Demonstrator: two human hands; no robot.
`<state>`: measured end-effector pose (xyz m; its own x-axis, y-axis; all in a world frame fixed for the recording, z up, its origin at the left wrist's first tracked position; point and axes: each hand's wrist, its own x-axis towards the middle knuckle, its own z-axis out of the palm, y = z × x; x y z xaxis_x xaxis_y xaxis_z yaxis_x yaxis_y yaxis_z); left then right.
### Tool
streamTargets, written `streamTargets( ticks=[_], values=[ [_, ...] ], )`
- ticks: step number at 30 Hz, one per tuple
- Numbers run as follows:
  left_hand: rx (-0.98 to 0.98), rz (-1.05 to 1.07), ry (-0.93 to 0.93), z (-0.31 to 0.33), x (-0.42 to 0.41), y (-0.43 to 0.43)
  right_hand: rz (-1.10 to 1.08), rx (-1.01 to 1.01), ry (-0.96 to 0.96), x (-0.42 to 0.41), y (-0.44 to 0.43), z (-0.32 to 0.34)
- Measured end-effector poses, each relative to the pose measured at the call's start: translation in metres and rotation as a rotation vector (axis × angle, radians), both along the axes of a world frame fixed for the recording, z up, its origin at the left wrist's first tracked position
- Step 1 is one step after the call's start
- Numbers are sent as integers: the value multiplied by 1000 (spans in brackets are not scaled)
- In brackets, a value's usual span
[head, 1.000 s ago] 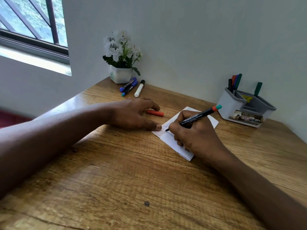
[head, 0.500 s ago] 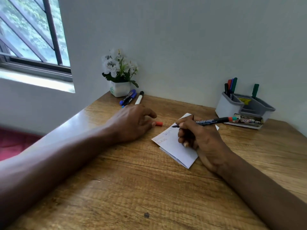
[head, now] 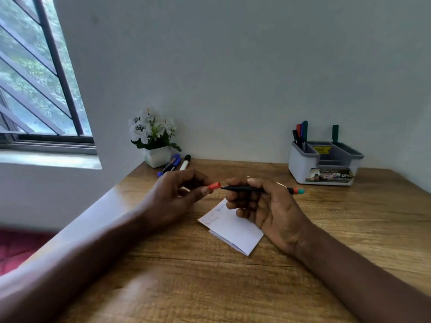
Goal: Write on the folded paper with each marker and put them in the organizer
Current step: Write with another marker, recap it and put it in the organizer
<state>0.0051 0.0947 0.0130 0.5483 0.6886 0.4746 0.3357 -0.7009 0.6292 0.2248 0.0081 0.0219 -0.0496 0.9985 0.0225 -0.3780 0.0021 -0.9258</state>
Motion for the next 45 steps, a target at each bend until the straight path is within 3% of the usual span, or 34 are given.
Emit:
streamTargets(
  ticks=[11, 20, 26, 29, 34, 40, 45],
  values=[
    [58, 1, 7, 0, 0, 0, -34, 43, 37, 1, -2, -2],
    [84, -71, -32, 2, 4, -6, -83, 70, -79, -1, -2, -5],
    [-47, -238, -191, 2, 8, -12, -198, 198, -341, -7, -6, 2],
    [-132, -282, -326, 2, 13, -14, -212, 277, -334, -7, -7, 9],
    [-180, -280, -342, 5, 15, -18, -229, 294, -361, -9, -7, 9],
    [-75, -285, -278, 12, 23, -24, -134, 397, -360, -5, -9, 19],
    [144, 42, 147, 1, 15, -14, -340, 509, -434, 16, -11, 25]
  ],
)
